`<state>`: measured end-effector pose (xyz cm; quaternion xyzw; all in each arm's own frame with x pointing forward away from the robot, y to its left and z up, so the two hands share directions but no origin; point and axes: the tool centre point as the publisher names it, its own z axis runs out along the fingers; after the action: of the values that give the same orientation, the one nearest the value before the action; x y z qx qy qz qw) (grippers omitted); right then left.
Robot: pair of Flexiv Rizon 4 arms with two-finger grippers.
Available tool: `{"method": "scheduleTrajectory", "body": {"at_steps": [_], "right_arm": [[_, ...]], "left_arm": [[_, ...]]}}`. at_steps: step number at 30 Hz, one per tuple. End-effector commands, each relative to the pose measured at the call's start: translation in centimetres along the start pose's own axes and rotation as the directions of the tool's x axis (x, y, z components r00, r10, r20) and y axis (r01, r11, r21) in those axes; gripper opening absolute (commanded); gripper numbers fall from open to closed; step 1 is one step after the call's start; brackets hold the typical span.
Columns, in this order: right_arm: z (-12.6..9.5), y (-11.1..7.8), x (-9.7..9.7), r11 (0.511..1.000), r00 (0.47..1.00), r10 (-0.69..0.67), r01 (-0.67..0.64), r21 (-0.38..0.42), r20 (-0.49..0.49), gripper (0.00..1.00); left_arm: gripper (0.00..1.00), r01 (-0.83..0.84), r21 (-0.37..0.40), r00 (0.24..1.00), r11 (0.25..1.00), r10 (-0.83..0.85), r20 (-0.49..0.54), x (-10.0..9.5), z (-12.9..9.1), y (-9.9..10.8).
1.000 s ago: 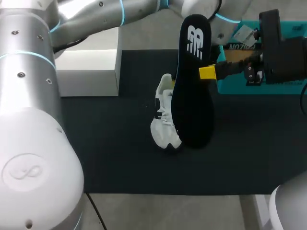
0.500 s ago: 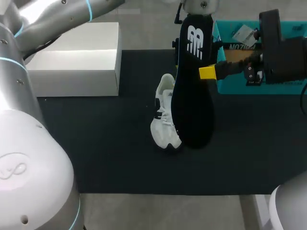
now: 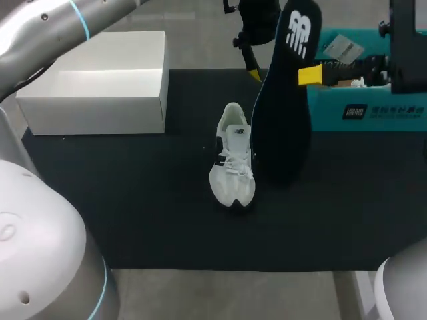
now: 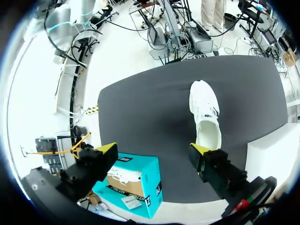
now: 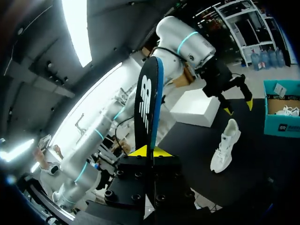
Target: Take the shoe out of the shoebox, open the shoe tongue, remove and reinsert the insole, then place the shoe into the shoebox
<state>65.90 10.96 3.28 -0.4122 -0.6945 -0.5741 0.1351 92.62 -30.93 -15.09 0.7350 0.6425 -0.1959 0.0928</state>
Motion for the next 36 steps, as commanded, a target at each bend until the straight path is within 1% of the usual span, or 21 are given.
{"method": "scheduleTrajectory", "body": {"at_steps": [1,4,6,8,12,15,17,22,26,29,31,34,36], "right_arm": [[-2.3,0.9,-2.4,0.997,0.996,0.08,-0.079,0.003,-0.027,0.0],[-4.0,2.3,-4.6,0.989,0.989,0.146,-0.146,0.021,-0.02,0.0],[-4.8,3.0,-5.9,0.987,0.988,0.154,-0.154,0.036,-0.006,0.0],[-5.7,4.1,-7.6,0.984,0.985,0.172,-0.173,0.036,0.015,0.0],[-6.9,5.6,-10.7,0.972,0.972,0.232,-0.231,-0.039,0.018,0.0],[-7.4,6.2,-12.6,0.967,0.969,0.247,-0.244,-0.069,0.034,0.0],[-7.4,6.4,-13.3,0.968,0.969,0.245,-0.242,-0.072,0.043,0.0],[-7.5,6.7,-14.1,0.97,0.972,0.228,-0.222,-0.099,0.056,0.0],[-7.4,6.9,-15.0,0.971,0.972,0.225,-0.218,-0.1,0.064,0.0],[-7.2,7.1,-15.9,0.964,0.967,0.245,-0.236,-0.126,0.063,0.0],[-7.0,7.2,-16.5,0.958,0.962,0.266,-0.257,-0.129,0.058,0.0],[-6.7,7.1,-17.4,0.947,0.95,0.31,-0.305,-0.1,0.043,0.0],[-6.5,7.1,-17.9,0.942,0.943,0.332,-0.329,-0.068,0.035,0.0]], "left_arm": [[1.0,-0.006,-0.048,0.957,0.999,0.02,0.291,1.2,-0.5,-1.6],[1.0,-0.017,-0.072,0.932,0.997,0.042,0.361,2.0,-1.0,-2.0],[1.0,-0.021,-0.08,0.925,0.997,0.05,0.376,2.4,-1.3,-2.1],[1.0,-0.044,-0.074,0.914,0.996,0.07,0.401,2.6,-1.7,-2.4],[1.0,-0.08,-0.073,0.888,0.994,0.104,0.447,2.3,-2.4,-2.8],[1.0,-0.109,-0.061,0.853,0.992,0.125,0.507,1.9,-3.5,-3.0],[1.0,-0.098,-0.038,0.838,0.994,0.103,0.535,1.6,-4.3,-3.3],[1.0,-0.098,-0.038,0.838,0.994,0.103,0.535,1.6,-4.3,-3.3],[1.0,-0.098,-0.038,0.838,0.994,0.103,0.535,1.6,-4.3,-3.3],[1.0,-0.098,-0.038,0.838,0.994,0.103,0.535,1.6,-4.3,-3.3],[1.0,-0.098,-0.038,0.838,0.994,0.103,0.535,1.6,-4.3,-3.3],[1.0,-0.098,-0.038,0.838,0.994,0.103,0.535,1.6,-4.3,-3.3],[1.0,-0.096,-0.064,0.801,0.993,0.115,0.588,1.8,-4.8,-3.7]]}}
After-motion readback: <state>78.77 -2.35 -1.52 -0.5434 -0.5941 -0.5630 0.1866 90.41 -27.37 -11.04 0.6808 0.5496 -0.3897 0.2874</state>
